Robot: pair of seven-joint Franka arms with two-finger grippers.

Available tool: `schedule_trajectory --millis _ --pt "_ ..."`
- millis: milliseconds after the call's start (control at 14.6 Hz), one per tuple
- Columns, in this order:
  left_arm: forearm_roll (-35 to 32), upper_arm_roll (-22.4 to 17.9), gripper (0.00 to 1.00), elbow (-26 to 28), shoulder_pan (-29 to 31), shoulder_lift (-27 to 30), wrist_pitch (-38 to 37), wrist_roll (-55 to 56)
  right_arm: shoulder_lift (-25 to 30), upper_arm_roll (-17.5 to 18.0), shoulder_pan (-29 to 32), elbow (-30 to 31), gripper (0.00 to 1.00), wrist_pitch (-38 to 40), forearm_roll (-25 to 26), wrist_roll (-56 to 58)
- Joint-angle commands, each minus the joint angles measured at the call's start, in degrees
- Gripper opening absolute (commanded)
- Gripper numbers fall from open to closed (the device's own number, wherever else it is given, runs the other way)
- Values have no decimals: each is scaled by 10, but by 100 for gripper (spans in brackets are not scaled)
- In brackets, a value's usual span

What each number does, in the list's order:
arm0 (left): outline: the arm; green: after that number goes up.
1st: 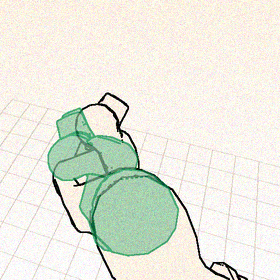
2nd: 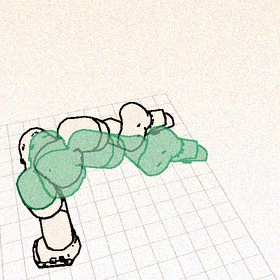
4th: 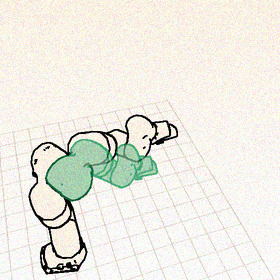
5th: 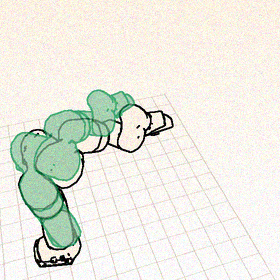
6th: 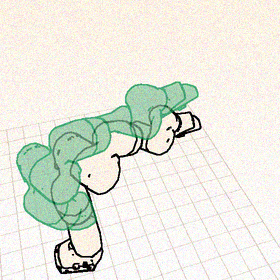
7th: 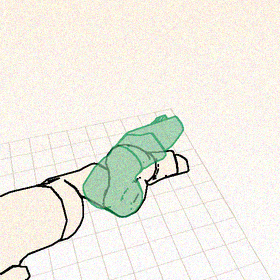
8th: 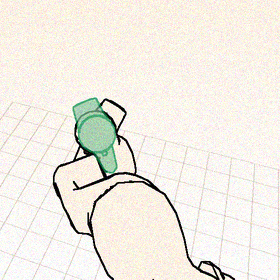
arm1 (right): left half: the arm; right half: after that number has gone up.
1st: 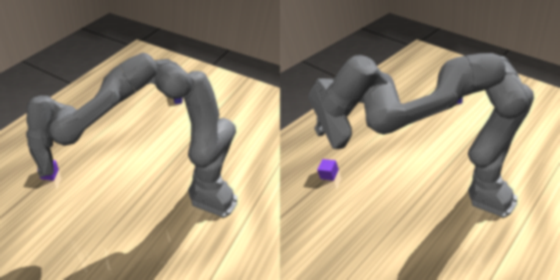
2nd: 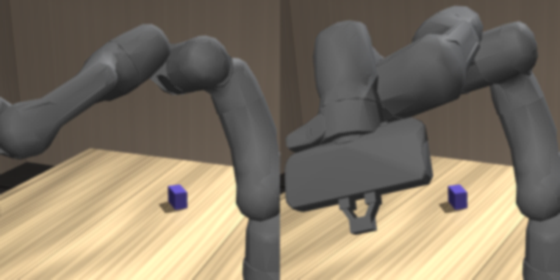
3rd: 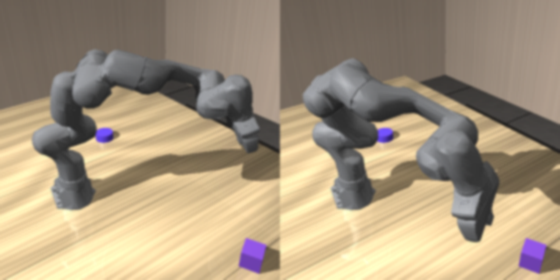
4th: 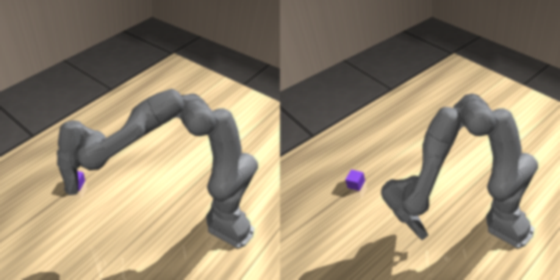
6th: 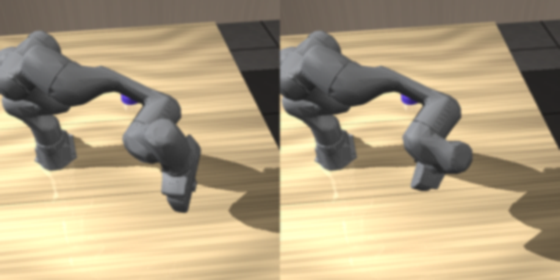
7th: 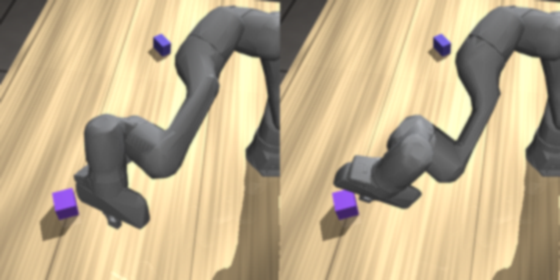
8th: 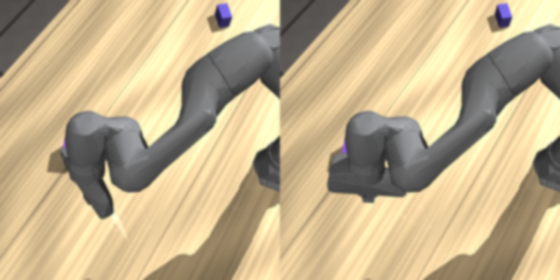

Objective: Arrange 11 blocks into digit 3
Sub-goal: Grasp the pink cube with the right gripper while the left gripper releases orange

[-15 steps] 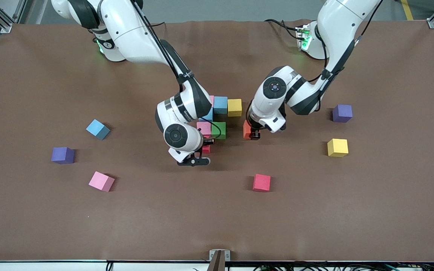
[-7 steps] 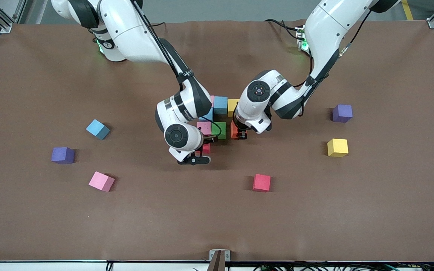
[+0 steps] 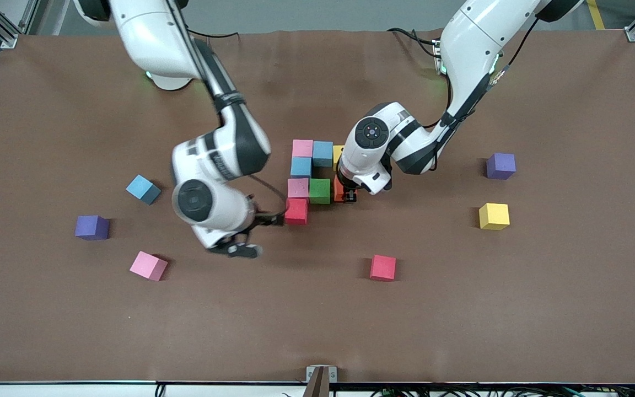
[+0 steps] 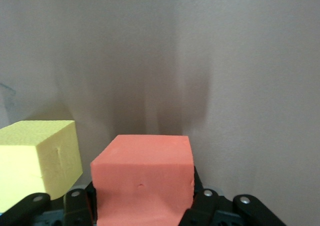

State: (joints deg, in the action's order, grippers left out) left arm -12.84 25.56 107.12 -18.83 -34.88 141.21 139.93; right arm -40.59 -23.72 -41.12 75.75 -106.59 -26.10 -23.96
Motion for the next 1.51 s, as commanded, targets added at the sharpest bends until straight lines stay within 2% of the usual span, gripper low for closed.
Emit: schedule_trajectory --millis 0,206,412,756,1099,1443 --pt "-17 -21 19 -32 -24 -19 -13 21 3 -46 29 21 100 -17 23 7" --pt "-16 -58 19 -43 -65 -27 -15 25 1 -57 54 38 100 -30 24 0" --pt "-17 -66 19 -51 -73 -32 -15 34 2 -79 69 51 100 -34 23 -5" --pt "-17 -67 19 -52 -81 -39 -16 35 -2 -78 128 65 100 -42 24 8" --pt "-17 -67 19 -55 -82 -42 -16 35 -14 -75 167 67 100 -65 35 88" --pt "-17 -67 23 -62 -82 -48 -16 34 -31 -54 174 67 100 -99 28 79"
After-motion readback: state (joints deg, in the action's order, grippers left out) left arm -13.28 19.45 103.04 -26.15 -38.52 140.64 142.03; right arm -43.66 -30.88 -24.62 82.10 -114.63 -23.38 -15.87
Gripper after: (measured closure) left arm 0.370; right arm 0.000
